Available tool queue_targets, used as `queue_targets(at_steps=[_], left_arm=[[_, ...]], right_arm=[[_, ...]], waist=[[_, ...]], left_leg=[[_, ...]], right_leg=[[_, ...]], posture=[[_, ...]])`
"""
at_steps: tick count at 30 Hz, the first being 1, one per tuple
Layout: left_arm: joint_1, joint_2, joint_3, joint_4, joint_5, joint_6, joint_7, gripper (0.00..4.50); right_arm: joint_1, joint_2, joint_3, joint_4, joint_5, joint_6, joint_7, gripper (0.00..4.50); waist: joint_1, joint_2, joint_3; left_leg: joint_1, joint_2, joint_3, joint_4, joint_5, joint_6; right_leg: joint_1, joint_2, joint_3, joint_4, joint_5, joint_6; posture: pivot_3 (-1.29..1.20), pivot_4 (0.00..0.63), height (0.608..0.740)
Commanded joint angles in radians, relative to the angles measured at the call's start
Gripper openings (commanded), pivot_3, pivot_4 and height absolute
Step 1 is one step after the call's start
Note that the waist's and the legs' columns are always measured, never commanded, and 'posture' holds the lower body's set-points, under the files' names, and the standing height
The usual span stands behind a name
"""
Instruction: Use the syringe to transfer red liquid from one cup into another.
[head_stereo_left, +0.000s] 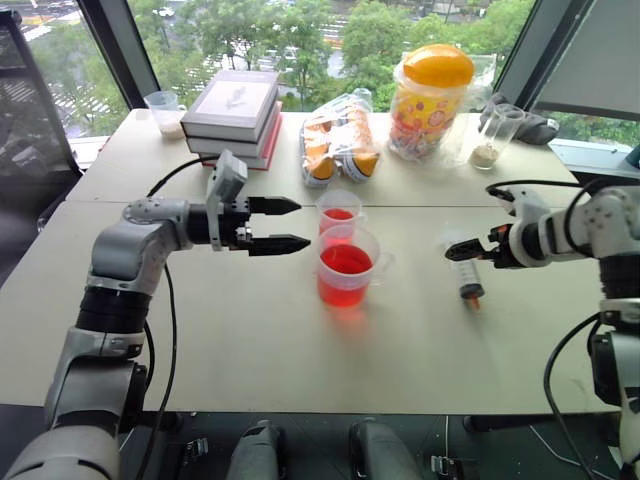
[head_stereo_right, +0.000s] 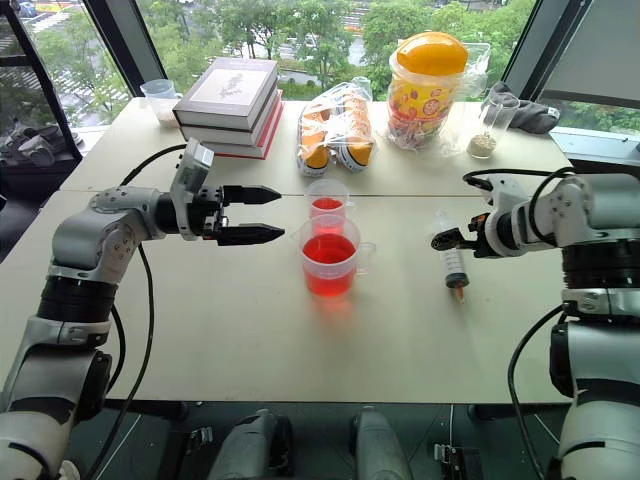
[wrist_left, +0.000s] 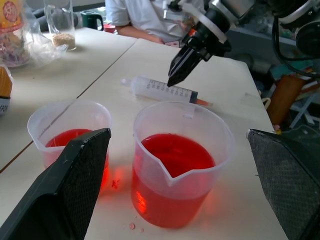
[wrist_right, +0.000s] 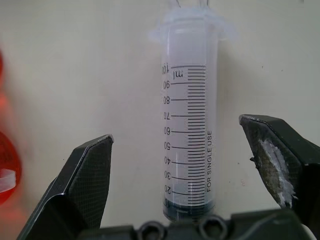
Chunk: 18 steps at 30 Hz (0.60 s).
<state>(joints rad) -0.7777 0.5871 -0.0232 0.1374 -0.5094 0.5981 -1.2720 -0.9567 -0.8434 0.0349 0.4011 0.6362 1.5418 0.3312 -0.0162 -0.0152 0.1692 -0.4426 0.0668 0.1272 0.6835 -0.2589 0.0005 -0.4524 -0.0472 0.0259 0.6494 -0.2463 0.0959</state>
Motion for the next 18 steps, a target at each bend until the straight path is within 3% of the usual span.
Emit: queue_targets(at_steps=[1,13,16,18], left_arm=[[0.007,0.004,0.017,-0.044,-0.009,-0.021,0.014,4.50],[0.030,-0.003,0.029,-0.079,-0.020,-0.020,0.056,4.50],[0.034,-0.006,0.027,-0.083,-0.020,-0.023,0.061,4.50],[0.035,-0.009,0.027,-0.084,-0.019,-0.025,0.065,4.50]], right_arm=[[-0.069,0.011,0.079,0.087,-0.095,-0.105,0.075,4.42],[-0.207,0.147,0.231,0.457,-0.364,-0.351,0.278,4.42],[-0.227,0.166,0.242,0.499,-0.413,-0.388,0.315,3.60],[-0.236,0.176,0.242,0.518,-0.441,-0.402,0.335,2.62]], waist=[[0.000,0.000,0.000],[-0.003,0.000,0.000],[-0.005,0.000,0.000],[-0.005,0.000,0.000]], left_leg=[[0.000,0.000,0.000,0.000,0.000,0.000],[0.000,0.000,0.001,0.001,0.000,0.000],[0.001,0.000,0.001,0.001,0.000,0.000],[0.001,0.000,0.001,0.001,0.000,0.000]], right_leg=[[0.000,0.000,0.000,0.000,0.000,0.000],[0.000,0.000,0.000,0.001,0.000,0.000],[0.001,0.000,0.000,0.001,0.000,0.000],[0.001,0.000,0.000,0.001,0.000,0.000]], posture=[[0.00,0.150,0.740],[0.00,0.150,0.740],[0.00,0.150,0.740],[0.00,0.150,0.740]])
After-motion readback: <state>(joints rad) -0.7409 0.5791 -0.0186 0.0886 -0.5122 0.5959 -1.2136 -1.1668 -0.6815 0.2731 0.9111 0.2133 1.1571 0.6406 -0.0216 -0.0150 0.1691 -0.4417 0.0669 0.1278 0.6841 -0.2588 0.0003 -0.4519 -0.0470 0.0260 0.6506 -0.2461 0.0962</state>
